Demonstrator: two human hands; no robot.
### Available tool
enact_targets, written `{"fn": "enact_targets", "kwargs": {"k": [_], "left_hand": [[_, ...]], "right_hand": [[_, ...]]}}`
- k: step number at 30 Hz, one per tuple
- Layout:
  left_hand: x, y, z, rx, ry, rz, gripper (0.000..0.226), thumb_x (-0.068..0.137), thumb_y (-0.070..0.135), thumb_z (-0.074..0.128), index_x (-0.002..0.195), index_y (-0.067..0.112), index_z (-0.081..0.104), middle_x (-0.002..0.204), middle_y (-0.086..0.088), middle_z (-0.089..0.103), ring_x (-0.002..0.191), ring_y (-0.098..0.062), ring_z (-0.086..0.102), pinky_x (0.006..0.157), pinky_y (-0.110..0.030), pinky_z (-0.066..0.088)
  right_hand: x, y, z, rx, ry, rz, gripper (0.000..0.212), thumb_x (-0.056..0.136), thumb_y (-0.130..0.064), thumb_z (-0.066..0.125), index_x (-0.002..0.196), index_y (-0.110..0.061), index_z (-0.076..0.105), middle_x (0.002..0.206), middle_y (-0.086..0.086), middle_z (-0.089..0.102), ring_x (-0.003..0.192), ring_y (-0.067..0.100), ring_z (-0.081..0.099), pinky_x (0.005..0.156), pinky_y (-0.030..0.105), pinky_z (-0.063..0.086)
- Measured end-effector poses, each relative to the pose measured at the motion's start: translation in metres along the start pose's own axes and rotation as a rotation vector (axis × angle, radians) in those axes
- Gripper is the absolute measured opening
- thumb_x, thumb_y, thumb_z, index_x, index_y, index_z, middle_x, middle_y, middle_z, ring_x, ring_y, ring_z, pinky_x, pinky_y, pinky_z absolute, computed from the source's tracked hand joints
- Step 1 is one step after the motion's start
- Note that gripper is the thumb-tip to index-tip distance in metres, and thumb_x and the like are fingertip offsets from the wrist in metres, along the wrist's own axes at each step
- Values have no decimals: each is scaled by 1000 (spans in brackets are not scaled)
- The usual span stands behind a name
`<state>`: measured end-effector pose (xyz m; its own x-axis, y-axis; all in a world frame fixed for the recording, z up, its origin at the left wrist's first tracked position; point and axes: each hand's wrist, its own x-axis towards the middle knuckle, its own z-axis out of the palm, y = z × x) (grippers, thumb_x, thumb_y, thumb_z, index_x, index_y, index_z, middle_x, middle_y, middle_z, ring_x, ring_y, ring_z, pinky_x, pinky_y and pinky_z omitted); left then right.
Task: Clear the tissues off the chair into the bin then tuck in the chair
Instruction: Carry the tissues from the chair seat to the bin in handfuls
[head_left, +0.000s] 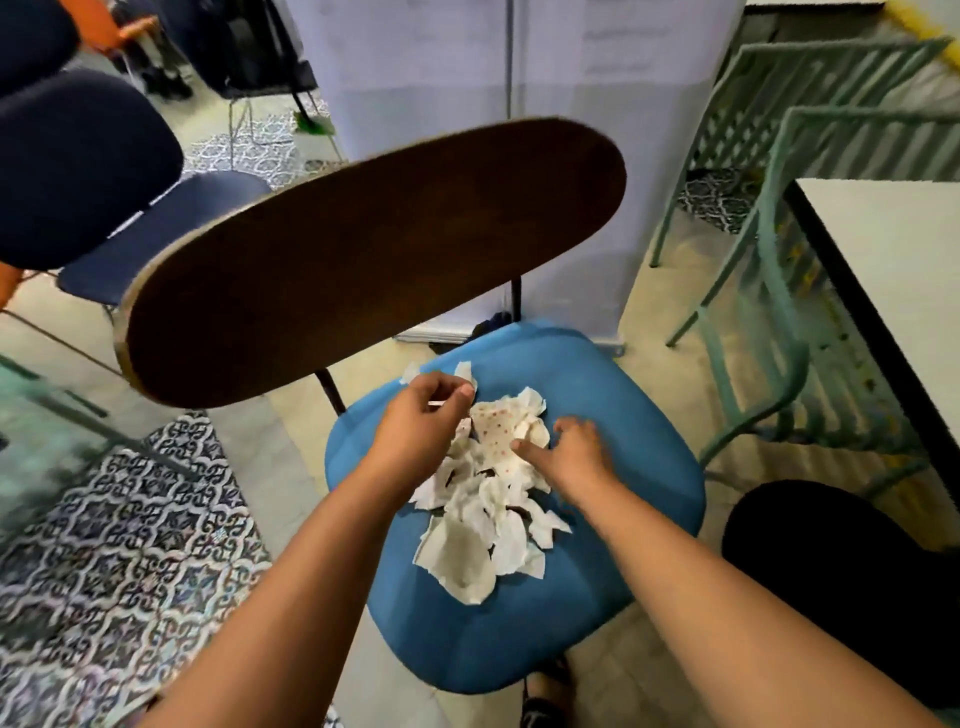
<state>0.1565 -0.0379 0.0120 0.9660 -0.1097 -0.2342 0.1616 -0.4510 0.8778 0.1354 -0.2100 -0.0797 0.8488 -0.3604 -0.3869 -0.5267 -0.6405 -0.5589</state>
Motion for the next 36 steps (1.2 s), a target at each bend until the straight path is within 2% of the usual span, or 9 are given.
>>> {"fn": "enact_targets", "kwargs": {"k": [3,6,11,15,17,22,27,31,36], "left_hand": [[8,1,6,-5,29,-21,12,93,38,57,93,29,64,95,9,68,93,-15,66,88,-46,55],[14,-5,9,32,53,-58,14,93,37,57,97,26,65,95,10,68,92,-16,66,87,-45,55],[21,-8,5,110,89,-88,16,94,32,57,102,20,65,95,6,68,88,-19,66,82,-43,55],[39,-4,12,235,92,-29,15,94,27,58,103,18,65,96,10,66,79,-7,64,70,-29,51],[53,-7,24,334,41,18,15,92,22,59,105,18,65,103,6,65,83,-10,65,68,-23,47],[82,-19,66,796,-253,133,46,87,12,62,131,20,53,128,-7,54,118,-25,51,98,-30,41],[100,-22,89,1120,-399,98,57,86,12,61,137,31,44,132,-7,49,117,-33,50,94,-43,49],[104,-23,95,1092,-365,102,51,86,14,62,132,31,50,127,-6,52,111,-31,56,91,-39,49],[96,-15,95,848,-313,103,49,84,17,66,130,28,54,125,-5,53,109,-29,58,90,-35,49]], "right_hand": [[15,0,8,-60,-3,-27,71,65,-59,72,114,-10,56,121,14,50,115,34,51,95,37,45],[24,4,15,-63,-27,-61,60,68,-48,72,113,-11,56,119,12,50,113,34,52,93,38,48],[31,10,7,51,-22,-141,40,67,-37,69,99,-15,60,104,8,61,98,30,59,79,35,51],[44,25,-16,200,-1,-134,47,70,-38,76,110,-20,58,109,4,63,98,26,61,85,38,51],[52,32,-26,274,16,-103,51,71,-40,77,114,-21,58,111,3,64,99,24,62,87,39,51],[59,45,-41,445,72,-31,47,70,-39,78,110,-22,60,104,1,67,93,22,66,86,41,54],[57,58,-49,494,68,-2,39,74,-30,78,108,-19,61,99,-1,69,89,19,66,80,34,53],[53,63,-54,460,74,3,30,75,-30,77,94,-28,55,95,-4,66,88,19,64,80,35,52],[42,69,-60,461,115,28,30,76,-30,76,96,-28,54,91,-9,60,89,17,62,81,33,51]]}}
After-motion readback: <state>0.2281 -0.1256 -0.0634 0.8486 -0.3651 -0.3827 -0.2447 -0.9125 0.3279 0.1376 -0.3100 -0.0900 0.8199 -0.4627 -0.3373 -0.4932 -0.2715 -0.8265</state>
